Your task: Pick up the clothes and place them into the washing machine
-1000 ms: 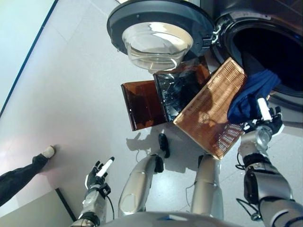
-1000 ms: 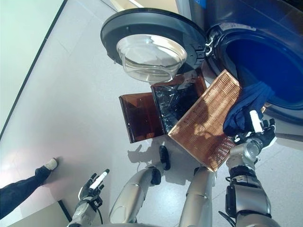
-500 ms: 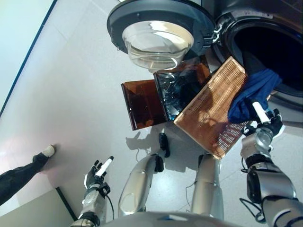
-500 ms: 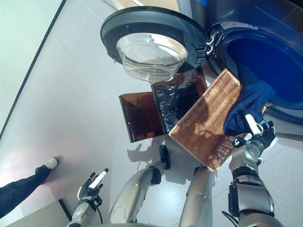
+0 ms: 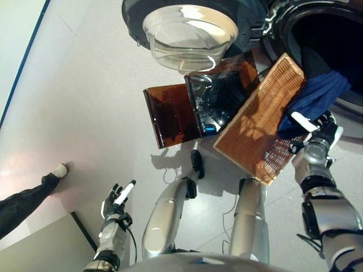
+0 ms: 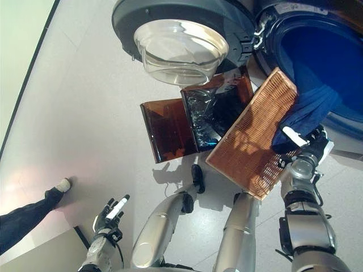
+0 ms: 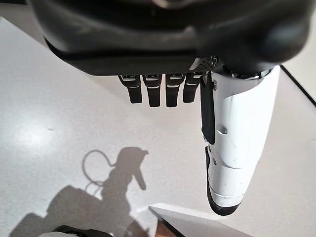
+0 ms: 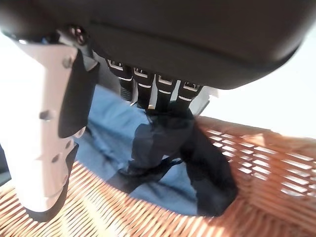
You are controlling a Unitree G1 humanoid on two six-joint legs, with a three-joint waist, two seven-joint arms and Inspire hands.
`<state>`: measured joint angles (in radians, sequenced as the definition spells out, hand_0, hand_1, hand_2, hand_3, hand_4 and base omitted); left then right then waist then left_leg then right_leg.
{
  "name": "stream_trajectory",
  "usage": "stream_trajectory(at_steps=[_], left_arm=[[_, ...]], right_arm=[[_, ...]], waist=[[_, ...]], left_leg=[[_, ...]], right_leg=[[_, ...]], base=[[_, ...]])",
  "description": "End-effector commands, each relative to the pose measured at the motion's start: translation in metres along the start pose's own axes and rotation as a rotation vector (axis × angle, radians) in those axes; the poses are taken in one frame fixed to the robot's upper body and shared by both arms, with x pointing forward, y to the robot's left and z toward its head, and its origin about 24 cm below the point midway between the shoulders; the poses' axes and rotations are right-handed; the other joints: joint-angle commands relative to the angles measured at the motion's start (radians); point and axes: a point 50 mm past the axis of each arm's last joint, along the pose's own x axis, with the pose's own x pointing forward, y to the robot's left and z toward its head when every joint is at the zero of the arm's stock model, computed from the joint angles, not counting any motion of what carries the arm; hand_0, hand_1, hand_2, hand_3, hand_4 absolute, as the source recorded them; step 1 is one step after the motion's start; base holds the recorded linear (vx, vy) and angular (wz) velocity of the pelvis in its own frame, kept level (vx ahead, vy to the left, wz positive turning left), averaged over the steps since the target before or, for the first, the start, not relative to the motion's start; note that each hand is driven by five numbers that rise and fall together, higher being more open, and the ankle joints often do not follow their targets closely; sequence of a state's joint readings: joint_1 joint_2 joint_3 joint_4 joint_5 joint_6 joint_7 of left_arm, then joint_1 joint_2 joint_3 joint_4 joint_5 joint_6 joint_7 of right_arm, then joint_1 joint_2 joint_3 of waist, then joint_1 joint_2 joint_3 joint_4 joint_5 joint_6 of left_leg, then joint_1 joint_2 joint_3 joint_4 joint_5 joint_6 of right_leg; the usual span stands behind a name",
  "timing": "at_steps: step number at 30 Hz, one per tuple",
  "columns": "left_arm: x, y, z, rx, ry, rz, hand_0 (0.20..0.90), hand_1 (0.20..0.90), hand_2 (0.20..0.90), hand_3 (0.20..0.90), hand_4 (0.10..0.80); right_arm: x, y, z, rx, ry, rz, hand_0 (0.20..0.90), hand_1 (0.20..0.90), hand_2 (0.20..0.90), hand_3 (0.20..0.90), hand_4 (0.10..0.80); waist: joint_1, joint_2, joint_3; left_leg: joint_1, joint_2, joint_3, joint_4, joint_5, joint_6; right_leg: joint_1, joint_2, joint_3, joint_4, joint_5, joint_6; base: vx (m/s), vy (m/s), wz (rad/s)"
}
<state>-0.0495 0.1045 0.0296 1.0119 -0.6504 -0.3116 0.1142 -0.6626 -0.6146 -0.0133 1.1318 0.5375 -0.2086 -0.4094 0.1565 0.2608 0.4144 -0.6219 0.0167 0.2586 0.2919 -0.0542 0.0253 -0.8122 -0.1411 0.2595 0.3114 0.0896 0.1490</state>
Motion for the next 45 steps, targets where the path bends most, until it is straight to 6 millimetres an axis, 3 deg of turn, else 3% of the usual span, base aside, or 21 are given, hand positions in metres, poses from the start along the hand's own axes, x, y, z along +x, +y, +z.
stream_trajectory(at_steps=[1,10,19,20,21,22,23,40,45], left_arm=[[0.001,0.056,0.033,0.004,-0.121,0.147,0.900,0.900,0.900,0.900,0.800],[0.001,0.052,0.036,0.007,-0.132,0.101,0.900,0.900,0.900,0.900,0.800],[0.002,0.051,0.039,0.015,-0.136,0.077,0.900,0.900,0.900,0.900,0.800],[0.002,0.050,0.038,0.013,-0.137,0.075,0.900,0.900,0.900,0.900,0.800],[0.002,0.050,0.038,0.017,-0.136,0.074,0.900,0.900,0.900,0.900,0.800],[0.002,0.050,0.038,0.015,-0.137,0.075,0.900,0.900,0.900,0.900,0.800],[0.002,0.050,0.037,0.015,-0.133,0.077,0.900,0.900,0.900,0.900,0.800],[0.003,0.056,0.037,0.015,-0.125,0.113,0.900,0.900,0.900,0.900,0.800],[0.003,0.057,0.037,0.013,-0.125,0.116,0.900,0.900,0.900,0.900,0.800]], right_arm=[[0.007,0.000,0.028,-0.052,-0.107,0.043,0.900,0.900,0.900,0.900,0.800],[0.016,0.005,0.064,-0.087,-0.172,0.106,0.900,0.900,0.900,0.900,0.800],[0.029,-0.014,0.114,0.006,-0.222,0.061,0.900,0.900,0.900,0.900,0.800],[0.029,-0.014,0.117,0.029,-0.227,0.067,0.639,0.639,0.639,0.639,0.614],[0.029,-0.016,0.122,0.043,-0.240,0.060,0.291,0.291,0.291,0.291,0.365],[0.029,-0.017,0.123,0.048,-0.242,0.056,0.291,0.291,0.291,0.291,0.365],[0.029,-0.017,0.125,0.056,-0.249,0.056,0.200,0.200,0.200,0.200,0.300],[0.028,-0.016,0.137,0.021,-0.300,0.056,0.200,0.200,0.200,0.200,0.300],[0.023,-0.007,0.141,0.058,-0.342,0.111,0.200,0.200,0.200,0.200,0.300]], waist=[[0.021,0.036,-0.025],[0.035,0.039,-0.013],[0.060,0.050,-0.006],[0.059,0.050,-0.006],[0.060,0.049,-0.008],[0.060,0.048,-0.009],[0.060,0.048,-0.009],[0.060,0.037,-0.031],[0.054,0.033,-0.034]], left_leg=[[-0.058,-0.005,-0.020,-0.100,0.134,-0.048],[-0.085,-0.008,-0.034,-0.096,0.142,-0.049],[-0.108,-0.014,-0.041,-0.101,0.148,-0.050],[-0.110,-0.014,-0.041,-0.101,0.148,-0.050],[-0.112,-0.014,-0.042,-0.101,0.148,-0.050],[-0.114,-0.013,-0.042,-0.101,0.147,-0.050],[-0.116,-0.013,-0.041,-0.100,0.147,-0.049],[-0.131,-0.005,-0.036,-0.098,0.142,-0.046],[-0.123,-0.005,-0.033,-0.106,0.142,-0.045]], right_leg=[[0.005,0.029,-0.033,0.065,-0.042,-0.076],[-0.014,0.026,-0.037,0.071,-0.045,-0.077],[-0.044,0.018,-0.039,0.083,-0.052,-0.078],[-0.048,0.019,-0.037,0.085,-0.053,-0.078],[-0.051,0.019,-0.037,0.086,-0.054,-0.078],[-0.053,0.020,-0.036,0.088,-0.055,-0.078],[-0.057,0.021,-0.036,0.090,-0.055,-0.078],[-0.083,0.028,-0.032,0.105,-0.057,-0.080],[-0.082,0.032,-0.029,0.108,-0.058,-0.079]], base=[[0.003,-0.010,0.05],[0.003,-0.002,0.08],[0.004,0.004,0.05],[0.000,0.000,0.00],[0.000,0.000,0.00],[0.000,0.000,0.00],[0.000,0.000,0.00],[0.001,0.003,0.01],[0.000,0.000,0.00]])
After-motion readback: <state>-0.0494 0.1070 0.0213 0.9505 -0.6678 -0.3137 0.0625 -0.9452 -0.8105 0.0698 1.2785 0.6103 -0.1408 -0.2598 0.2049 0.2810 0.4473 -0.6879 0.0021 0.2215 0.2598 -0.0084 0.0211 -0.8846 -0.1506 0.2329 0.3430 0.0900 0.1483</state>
